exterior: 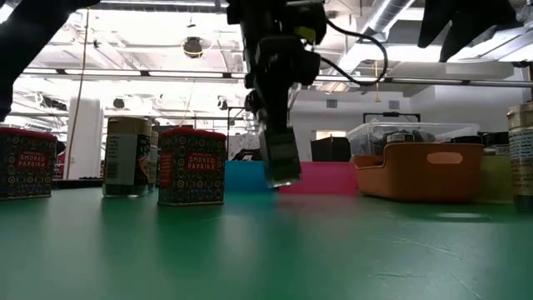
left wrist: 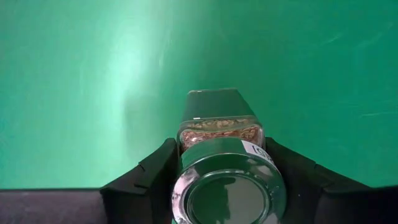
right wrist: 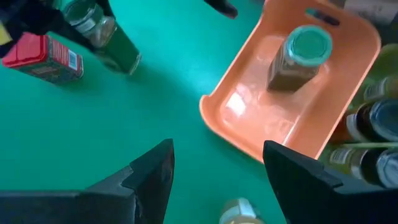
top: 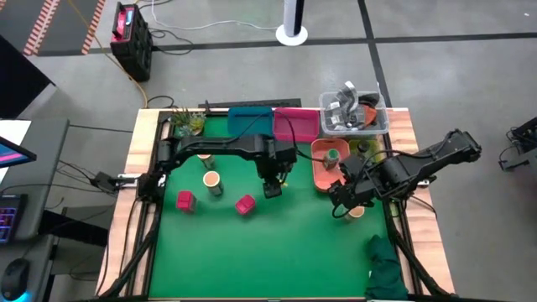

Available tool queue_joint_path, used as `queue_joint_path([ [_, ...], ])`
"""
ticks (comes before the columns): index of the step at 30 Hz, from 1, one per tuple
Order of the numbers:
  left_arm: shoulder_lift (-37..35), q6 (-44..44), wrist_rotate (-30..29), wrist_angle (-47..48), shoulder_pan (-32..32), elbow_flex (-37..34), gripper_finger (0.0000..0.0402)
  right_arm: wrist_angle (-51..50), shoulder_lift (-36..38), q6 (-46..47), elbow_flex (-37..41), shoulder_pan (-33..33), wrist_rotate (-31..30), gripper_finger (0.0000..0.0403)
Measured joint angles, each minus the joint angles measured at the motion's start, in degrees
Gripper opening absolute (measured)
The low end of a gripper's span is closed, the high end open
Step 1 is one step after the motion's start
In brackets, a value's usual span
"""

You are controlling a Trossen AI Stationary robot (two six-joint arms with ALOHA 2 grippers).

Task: Sort spices by type
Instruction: Put the green seasoning bottle into the orange bin

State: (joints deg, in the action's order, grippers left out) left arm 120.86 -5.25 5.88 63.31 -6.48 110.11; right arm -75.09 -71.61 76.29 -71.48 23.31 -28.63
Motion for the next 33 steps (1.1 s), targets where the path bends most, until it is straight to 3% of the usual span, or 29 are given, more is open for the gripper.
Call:
queue_joint_path([
  [8,1.06,0.91,-1.96,0.68,0.0,0.15,0.0203,0.04,-0.02,-0.11,0.0,-0.04,-0.02,0.0272],
  [18,-0.13,2.02,-1.92,-1.5,0.02,0.15,0.0282,0.09,-0.02,-1.18,0.0,-0.96,-0.02,0.0272],
  [25,-6.95,3.89,-4.7,-1.68,-1.63,0.15,0.0285,2.92,-0.02,-6.98,0.1,-0.43,-1.47,0.0272],
  [33,-16.51,6.26,-6.42,-6.05,-7.63,-4.29,0.0283,18.03,-0.06,-19.62,2.9,-3.18,-1.57,0.0272],
])
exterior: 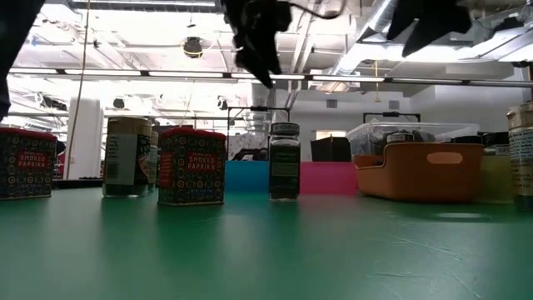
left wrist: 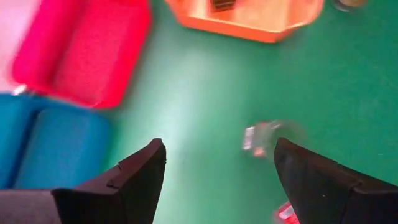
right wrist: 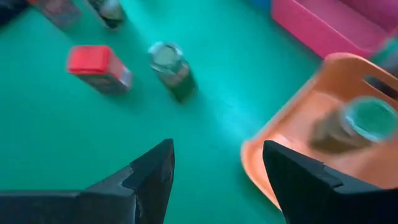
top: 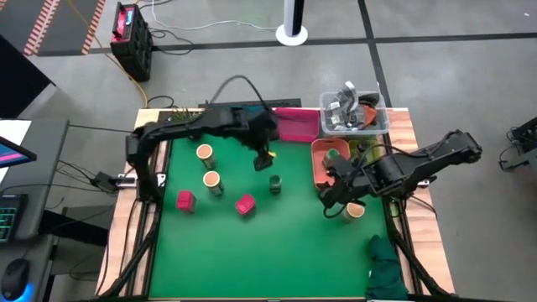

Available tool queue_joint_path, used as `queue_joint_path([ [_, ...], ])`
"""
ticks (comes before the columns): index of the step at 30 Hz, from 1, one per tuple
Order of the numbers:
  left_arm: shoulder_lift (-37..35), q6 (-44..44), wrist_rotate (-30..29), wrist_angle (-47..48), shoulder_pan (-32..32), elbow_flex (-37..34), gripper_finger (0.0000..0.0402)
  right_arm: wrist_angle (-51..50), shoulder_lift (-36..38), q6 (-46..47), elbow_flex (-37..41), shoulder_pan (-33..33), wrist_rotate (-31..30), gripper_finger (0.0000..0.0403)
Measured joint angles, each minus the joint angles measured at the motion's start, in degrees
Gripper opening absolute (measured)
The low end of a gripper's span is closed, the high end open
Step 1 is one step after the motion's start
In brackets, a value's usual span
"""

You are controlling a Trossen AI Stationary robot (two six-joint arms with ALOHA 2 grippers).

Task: Sort spices by type
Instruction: Put the green seasoning bottle into the orange bin

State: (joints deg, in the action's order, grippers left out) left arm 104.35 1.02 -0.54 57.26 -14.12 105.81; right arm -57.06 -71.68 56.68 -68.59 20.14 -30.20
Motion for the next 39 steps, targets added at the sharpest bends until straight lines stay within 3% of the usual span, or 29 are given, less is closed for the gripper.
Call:
queue_joint_path([
  [7,-12.13,-0.85,0.78,-8.97,-3.62,-12.89,0.0283,17.6,-1.09,-16.2,3.81,-6.31,4.12,0.0272],
  [16,-27.8,-9.75,0.86,-16.2,-3.58,-28.26,0.0283,32.0,-10.76,-34.33,3.77,-15.01,21.02,0.0279],
  [20,-31.43,-11.32,0.07,-15.67,-3.58,-29.39,0.0283,33.79,-15.15,-39.73,3.17,-17.84,27.03,0.031],
  [27,-34.52,-10.32,-1.68,-13.87,-3.6,-29.39,0.0283,33.15,-21.62,-50.94,-2.44,-19.7,27.39,0.0372],
  [39,-35.05,-9.22,-2.21,-10.01,-3.6,-29.39,0.0283,27.33,-31.56,-52.24,-8.67,-22.06,27.9,0.0396],
])
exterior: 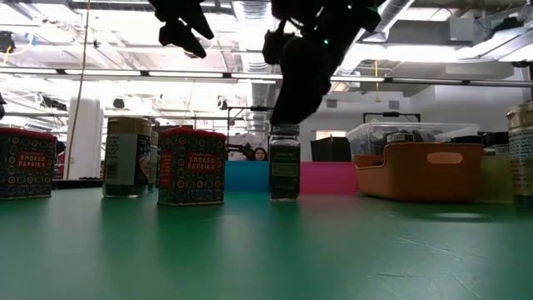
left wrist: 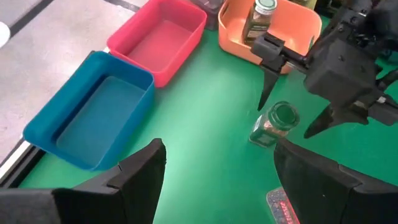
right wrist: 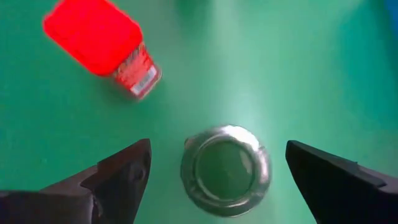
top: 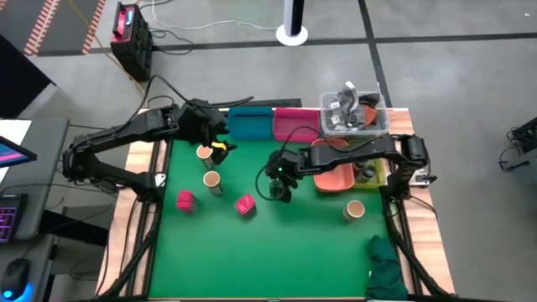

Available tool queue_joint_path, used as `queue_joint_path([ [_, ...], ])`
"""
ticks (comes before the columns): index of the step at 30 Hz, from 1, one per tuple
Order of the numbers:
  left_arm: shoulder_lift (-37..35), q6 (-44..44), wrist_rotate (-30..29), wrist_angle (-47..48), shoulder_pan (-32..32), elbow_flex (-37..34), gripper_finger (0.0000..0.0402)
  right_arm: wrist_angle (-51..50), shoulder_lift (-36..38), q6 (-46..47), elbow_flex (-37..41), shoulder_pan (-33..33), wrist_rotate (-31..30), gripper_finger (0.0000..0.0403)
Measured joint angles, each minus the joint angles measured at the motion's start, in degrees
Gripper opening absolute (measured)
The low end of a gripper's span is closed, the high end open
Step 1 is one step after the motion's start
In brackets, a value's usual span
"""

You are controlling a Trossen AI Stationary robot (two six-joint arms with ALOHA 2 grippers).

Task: Sort spices by type
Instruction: Put the green seasoning bottle into the orange bin

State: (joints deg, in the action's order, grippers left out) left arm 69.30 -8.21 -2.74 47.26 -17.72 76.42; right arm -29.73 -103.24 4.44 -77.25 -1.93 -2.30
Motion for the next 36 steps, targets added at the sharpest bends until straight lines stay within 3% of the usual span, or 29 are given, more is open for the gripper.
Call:
queue_joint_path([
  [11,-1.98,0.49,-2.59,-0.46,0.0,0.02,0.0283,0.44,-3.9,-1.92,-0.07,-1.12,2.25,0.0369],
  [17,-4.93,0.53,-6.64,-0.19,-0.02,0.02,0.0283,0.83,-6.13,-2.03,-0.02,-1.23,3.06,0.0306],
  [24,-6.16,0.35,-7.05,0.1,-0.02,0.07,0.0283,2.51,-6.5,-2.37,-0.29,-1.58,3.11,0.0217],
  [31,-6.21,-0.14,-7.06,-0.1,-0.02,0.07,0.0283,-12.14,-4.92,-2.38,-8.4,-1.67,2.1,0.0217],
  [36,-6.21,-2.44,-7.06,-0.1,-0.02,0.07,0.0283,-24.46,1.53,2.64,-12.18,-1.6,-0.96,0.0217],
])
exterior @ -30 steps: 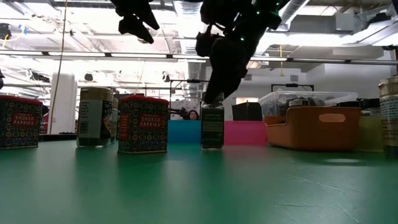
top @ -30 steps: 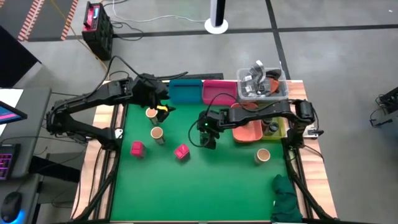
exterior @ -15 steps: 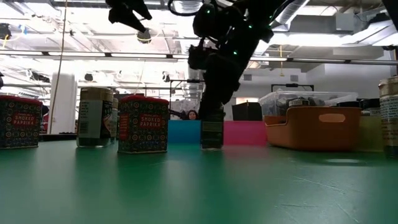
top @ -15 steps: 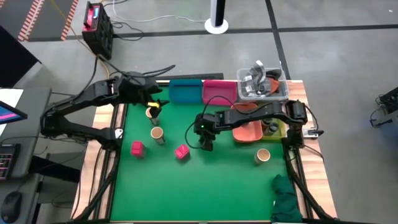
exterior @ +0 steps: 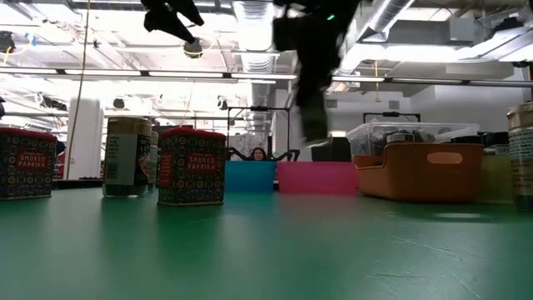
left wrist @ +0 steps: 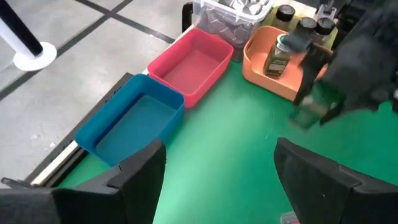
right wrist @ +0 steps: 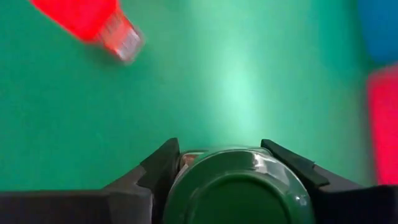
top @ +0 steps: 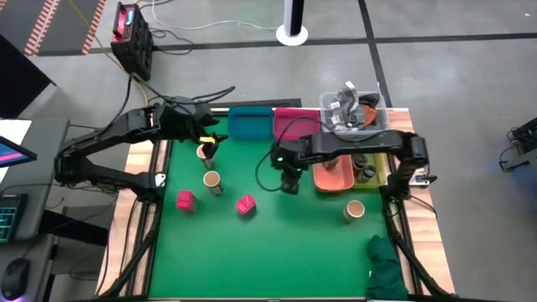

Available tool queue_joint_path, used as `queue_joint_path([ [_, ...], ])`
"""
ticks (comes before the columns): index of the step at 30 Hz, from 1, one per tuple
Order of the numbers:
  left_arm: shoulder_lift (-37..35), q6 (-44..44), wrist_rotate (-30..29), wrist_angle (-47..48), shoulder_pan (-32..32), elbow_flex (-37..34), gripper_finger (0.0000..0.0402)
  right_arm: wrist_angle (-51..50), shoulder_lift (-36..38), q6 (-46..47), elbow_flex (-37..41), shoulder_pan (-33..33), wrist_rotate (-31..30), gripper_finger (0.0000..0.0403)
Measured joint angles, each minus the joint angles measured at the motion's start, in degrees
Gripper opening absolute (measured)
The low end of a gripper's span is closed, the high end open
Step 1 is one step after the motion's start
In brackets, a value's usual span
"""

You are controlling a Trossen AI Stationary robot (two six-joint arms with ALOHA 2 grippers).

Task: Sort spices by type
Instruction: Put the green seasoning bottle into the orange bin

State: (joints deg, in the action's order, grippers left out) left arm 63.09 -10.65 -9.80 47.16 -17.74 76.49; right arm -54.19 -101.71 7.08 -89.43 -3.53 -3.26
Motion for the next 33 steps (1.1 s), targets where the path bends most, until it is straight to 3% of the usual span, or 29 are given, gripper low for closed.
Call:
queue_joint_path([
  [9,0.0,-4.76,-0.31,-0.72,3.92,0.0,0.0283,-1.06,21.21,18.79,18.76,3.22,-7.7,0.0217],
  [14,0.0,-6.08,-4.44,-1.31,6.86,0.0,0.0283,-1.03,29.68,28.68,27.13,5.01,-15.31,0.0217],
  [24,2.02,-7.47,-6.01,-2.72,9.25,-0.02,0.0283,0.36,31.93,36.96,37.84,5.32,-18.59,0.0227],
  [33,2.69,-7.03,-6.34,-3.17,10.06,-0.02,0.0283,2.57,31.98,42.63,42.13,2.95,-19.43,0.0238],
])
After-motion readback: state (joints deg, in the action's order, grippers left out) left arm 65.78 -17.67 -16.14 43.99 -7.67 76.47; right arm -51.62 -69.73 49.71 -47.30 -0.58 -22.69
